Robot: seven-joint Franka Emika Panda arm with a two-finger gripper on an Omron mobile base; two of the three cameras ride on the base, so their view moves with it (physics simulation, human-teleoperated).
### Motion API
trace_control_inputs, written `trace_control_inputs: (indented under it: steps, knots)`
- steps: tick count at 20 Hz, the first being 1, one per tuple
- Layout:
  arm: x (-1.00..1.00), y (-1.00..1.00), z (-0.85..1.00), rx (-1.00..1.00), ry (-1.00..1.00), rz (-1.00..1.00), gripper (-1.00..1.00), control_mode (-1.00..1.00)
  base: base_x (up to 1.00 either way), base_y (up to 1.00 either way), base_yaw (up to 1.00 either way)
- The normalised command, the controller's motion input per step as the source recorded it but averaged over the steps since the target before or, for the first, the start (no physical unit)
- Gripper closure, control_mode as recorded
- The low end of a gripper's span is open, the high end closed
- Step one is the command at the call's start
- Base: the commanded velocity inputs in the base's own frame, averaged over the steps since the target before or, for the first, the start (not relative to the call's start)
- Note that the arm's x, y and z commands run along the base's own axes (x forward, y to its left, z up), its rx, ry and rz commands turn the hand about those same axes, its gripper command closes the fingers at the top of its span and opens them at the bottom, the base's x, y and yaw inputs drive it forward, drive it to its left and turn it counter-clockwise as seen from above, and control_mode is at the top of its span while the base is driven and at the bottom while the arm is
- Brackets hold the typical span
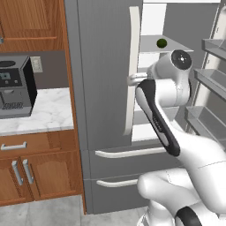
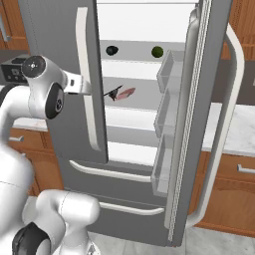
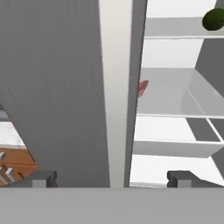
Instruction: Gather the lime and eggplant from the fridge and place them on a tray on the dining counter. Then gather the steak and fish from the fridge and place them on the other tray.
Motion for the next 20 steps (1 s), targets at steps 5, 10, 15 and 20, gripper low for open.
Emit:
trace_control_inputs:
  steps: [5,10,15,20]
  knots:
    - [0.32,0.0,0.0,0.0,0.0,-0.01,-1.0,-1.0,0.0,0.0,0.0]
    - [0.35,0.01,0.0,0.0,0.0,-0.03,-1.0,-1.0,0.0,0.0,0.0]
    - [0.34,0.02,0.0,0.0,0.0,-0.04,-1.0,-1.0,0.0,0.0,0.0]
    - [0.38,0.03,0.0,0.0,0.0,-0.02,-1.0,-1.0,0.0,0.0,0.0]
